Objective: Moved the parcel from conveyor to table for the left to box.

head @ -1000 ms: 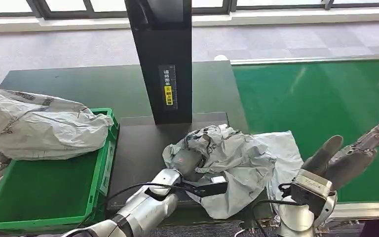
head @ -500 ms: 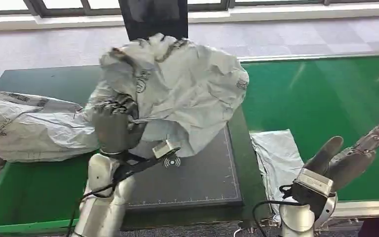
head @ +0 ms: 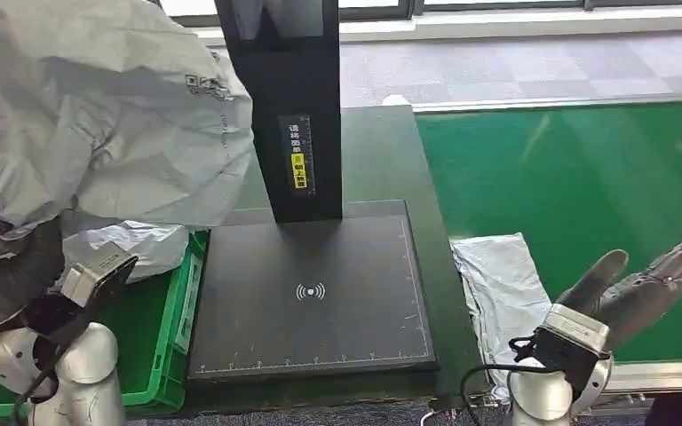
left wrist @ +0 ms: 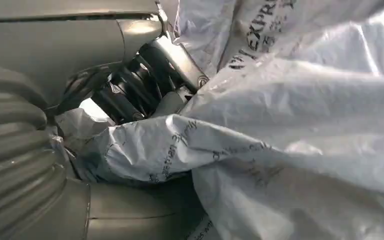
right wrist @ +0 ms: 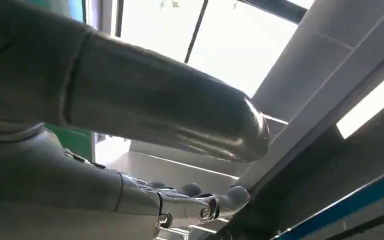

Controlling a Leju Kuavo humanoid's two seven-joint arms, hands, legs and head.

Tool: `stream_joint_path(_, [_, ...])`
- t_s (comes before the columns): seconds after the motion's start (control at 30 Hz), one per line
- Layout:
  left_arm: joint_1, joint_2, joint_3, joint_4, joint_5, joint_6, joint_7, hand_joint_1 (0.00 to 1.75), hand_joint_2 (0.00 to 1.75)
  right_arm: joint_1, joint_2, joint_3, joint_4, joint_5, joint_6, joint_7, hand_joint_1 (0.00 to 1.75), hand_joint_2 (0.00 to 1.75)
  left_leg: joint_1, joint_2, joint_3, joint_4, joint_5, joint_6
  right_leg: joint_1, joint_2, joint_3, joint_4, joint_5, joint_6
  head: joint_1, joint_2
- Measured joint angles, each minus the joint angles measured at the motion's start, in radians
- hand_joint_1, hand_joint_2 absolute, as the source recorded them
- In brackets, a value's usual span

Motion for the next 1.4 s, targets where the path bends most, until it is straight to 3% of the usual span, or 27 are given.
stream_joint_path(0.23, [0.003, 0.0, 0.173, 0.168, -0.109, -0.003, 0.138, 1.75, 1.75, 0.002, 0.0, 0.0, -0.005, 0.013, 0.0, 0.0, 0.0, 0.0, 0.0, 0.001, 0.001, 0.0, 0.0, -0.001, 0.001, 0.001, -0.001, 0.0, 0.0, 0.0, 0.0, 0.0])
stream_joint_path(0.43, [-0.009, -0.009, 0.318, 0.327, -0.124, -0.003, 0.159, 1.75, 1.75, 0.026, 0.0, 0.0, -0.017, 0.017, 0.0, 0.0, 0.0, 0.0, 0.0, 0.002, 0.001, 0.0, 0.0, -0.001, 0.001, 0.001, -0.001, 0.0, 0.0, 0.0, 0.0, 0.0])
stream_joint_path(0.87, [-0.028, -0.018, 0.432, 0.448, -0.077, -0.003, 0.143, 1.75, 1.75, 0.026, 0.0, -0.001, -0.018, 0.013, 0.0, 0.0, 0.0, 0.0, 0.0, 0.002, 0.001, 0.0, -0.001, -0.001, 0.001, 0.001, -0.001, 0.0, 0.0, 0.0, 0.0, 0.0])
stream_joint_path(1.07, [-0.028, -0.021, 0.52, 0.441, 0.073, -0.003, 0.03, 1.75, 1.75, 0.025, 0.0, -0.001, -0.015, 0.012, 0.0, 0.0, 0.0, 0.0, 0.0, 0.002, 0.001, 0.0, 0.0, -0.001, 0.001, 0.001, -0.001, 0.0, 0.0, -0.001, 0.0, 0.0])
stream_joint_path(1.1, [-0.029, -0.022, 0.538, 0.441, 0.099, -0.003, -0.003, 0.0, 1.75, 0.025, 0.0, -0.001, -0.015, 0.012, 0.0, 0.0, 0.0, 0.0, 0.0, 0.002, 0.001, 0.0, 0.0, -0.001, 0.001, 0.001, -0.001, 0.0, 0.0, -0.001, 0.0, 0.0])
stream_joint_path(1.23, [-0.032, -0.025, 0.596, 0.438, 0.139, -0.003, -0.052, 0.0, 1.75, 0.024, 0.0, -0.001, -0.01, 0.012, 0.0, 0.0, 0.0, 0.0, 0.0, 0.002, 0.001, 0.0, 0.0, -0.001, 0.001, 0.001, -0.001, 0.0, 0.0, -0.001, 0.0, 0.0])
stream_joint_path(1.27, [-0.032, -0.025, 0.603, 0.436, 0.15, -0.003, -0.064, 0.0, 0.0, 0.024, 0.0, -0.001, -0.009, 0.012, 0.0, 0.0, 0.0, 0.0, 0.0, 0.002, 0.0, 0.0, 0.0, -0.001, 0.001, 0.001, 0.0, 0.0, 0.0, -0.001, 0.0, 0.0])
stream_joint_path(1.4, [-0.045, -0.028, 0.654, 0.433, 0.231, -0.003, -0.163, 0.0, 0.0, 0.023, 0.0, -0.001, -0.004, 0.012, 0.0, 0.0, 0.0, 0.0, 0.0, 0.002, 0.0, 0.0, 0.0, -0.001, 0.001, 0.001, 0.0, 0.0, 0.0, -0.001, 0.0, 0.0])
